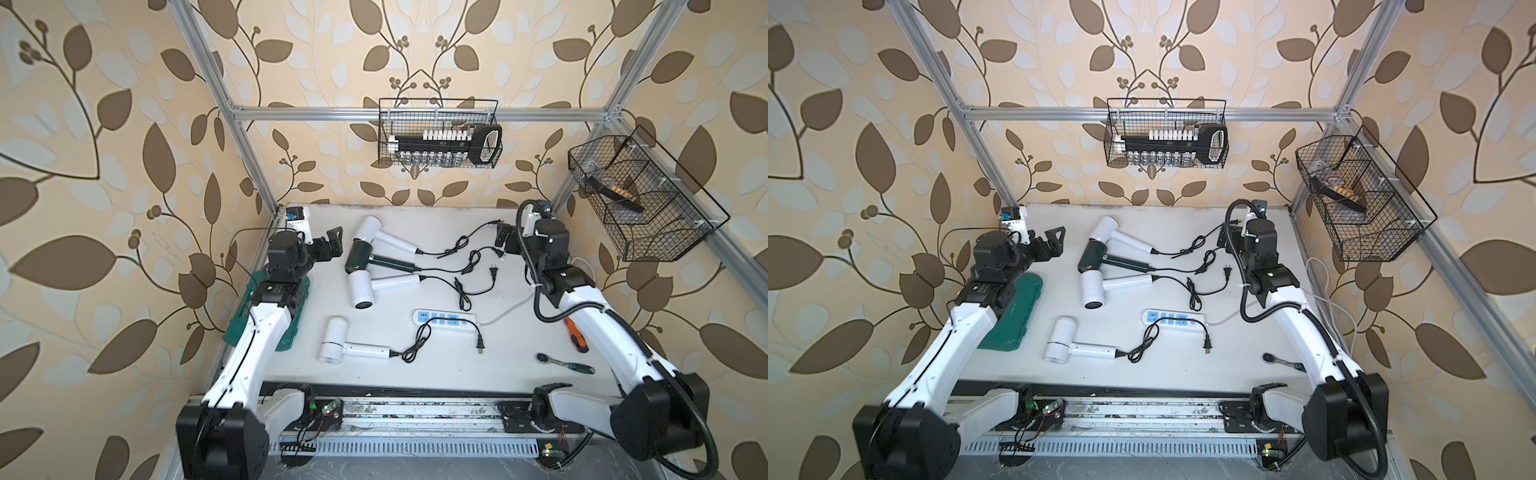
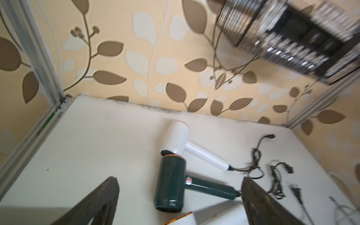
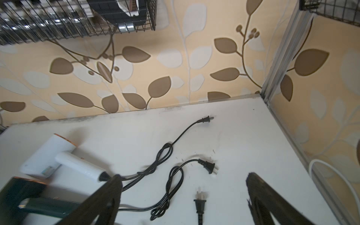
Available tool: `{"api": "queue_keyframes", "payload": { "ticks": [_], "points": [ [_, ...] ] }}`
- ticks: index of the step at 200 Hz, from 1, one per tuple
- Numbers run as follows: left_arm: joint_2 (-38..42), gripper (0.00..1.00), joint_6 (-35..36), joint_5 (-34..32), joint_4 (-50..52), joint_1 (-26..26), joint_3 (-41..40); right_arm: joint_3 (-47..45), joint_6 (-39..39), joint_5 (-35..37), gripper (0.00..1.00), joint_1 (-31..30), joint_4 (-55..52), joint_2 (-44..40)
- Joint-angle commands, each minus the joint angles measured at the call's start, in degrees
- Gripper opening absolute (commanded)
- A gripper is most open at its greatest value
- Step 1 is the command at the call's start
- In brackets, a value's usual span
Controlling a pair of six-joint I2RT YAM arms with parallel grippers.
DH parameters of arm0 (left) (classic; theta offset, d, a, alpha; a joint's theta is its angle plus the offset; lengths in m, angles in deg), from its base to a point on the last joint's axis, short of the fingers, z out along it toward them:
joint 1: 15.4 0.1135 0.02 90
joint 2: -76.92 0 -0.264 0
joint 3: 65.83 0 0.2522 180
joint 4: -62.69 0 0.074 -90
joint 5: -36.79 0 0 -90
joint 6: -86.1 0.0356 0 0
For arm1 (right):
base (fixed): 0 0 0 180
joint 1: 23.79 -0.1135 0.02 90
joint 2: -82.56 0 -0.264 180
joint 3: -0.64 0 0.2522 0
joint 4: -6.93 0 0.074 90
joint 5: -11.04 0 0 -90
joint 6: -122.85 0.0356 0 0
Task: Charge the blow dryers
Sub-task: Pick up the plug from the center of the board.
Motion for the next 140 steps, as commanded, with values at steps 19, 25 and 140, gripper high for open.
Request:
{"api": "queue_keyframes", "payload": {
  "ticks": [19, 25, 140],
  "points": [
    [8.1, 0.99, -5.8, 16.2, 20.0, -6.8, 2.7, -2.7, 12.3, -12.9, 0.98, 2.2, -28.8, -5.0],
    [8.3, 0.99, -5.5, 15.5, 22.2, -9.0, 2.5, -4.1, 12.0, -15.6, 0.98, 2.2, -30.1, -6.3],
    [1.2, 0.99, -18.0, 14.6, 31.1, -13.4, -3.4, -20.5, 17.9, -28.6, 0.94, -3.7, -40.0, -31.2]
  ]
}}
